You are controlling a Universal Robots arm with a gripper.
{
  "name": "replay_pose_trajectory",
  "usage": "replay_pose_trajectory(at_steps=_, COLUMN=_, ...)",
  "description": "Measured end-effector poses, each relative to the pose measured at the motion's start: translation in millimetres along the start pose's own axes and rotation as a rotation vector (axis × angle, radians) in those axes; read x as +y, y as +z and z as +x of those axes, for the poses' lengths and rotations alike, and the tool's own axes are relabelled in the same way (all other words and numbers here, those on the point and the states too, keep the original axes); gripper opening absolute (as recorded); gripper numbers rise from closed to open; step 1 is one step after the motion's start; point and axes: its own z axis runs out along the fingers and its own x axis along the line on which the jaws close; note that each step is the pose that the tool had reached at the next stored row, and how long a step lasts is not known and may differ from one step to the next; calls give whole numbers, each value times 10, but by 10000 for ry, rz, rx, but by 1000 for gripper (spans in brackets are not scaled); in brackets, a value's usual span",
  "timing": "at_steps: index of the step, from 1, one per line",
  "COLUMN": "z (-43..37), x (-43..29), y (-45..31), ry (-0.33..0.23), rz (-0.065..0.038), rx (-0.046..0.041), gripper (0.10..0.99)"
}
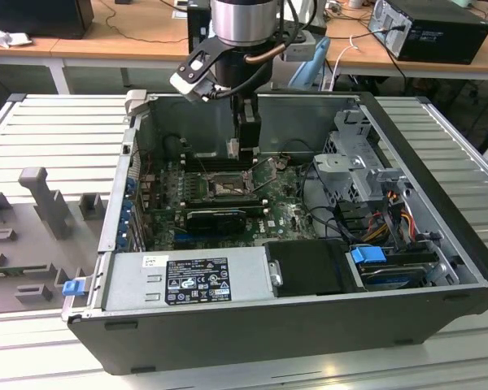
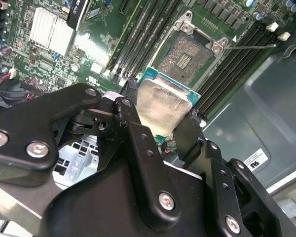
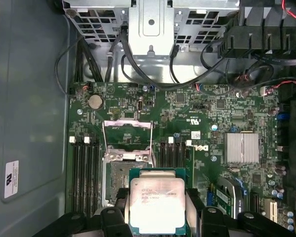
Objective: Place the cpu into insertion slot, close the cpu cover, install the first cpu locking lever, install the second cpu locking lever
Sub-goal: 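Place the cpu into insertion slot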
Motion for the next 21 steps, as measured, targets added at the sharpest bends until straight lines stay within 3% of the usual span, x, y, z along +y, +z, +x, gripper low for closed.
replay_pose_trajectory(at_steps=11, z=-4, x=-14, y=195, ry=0, rz=2, rx=0, gripper=537)
replay_pose_trajectory(at_steps=21, z=-6, x=-25, y=327, ry=1, rz=2, rx=1, gripper=537)
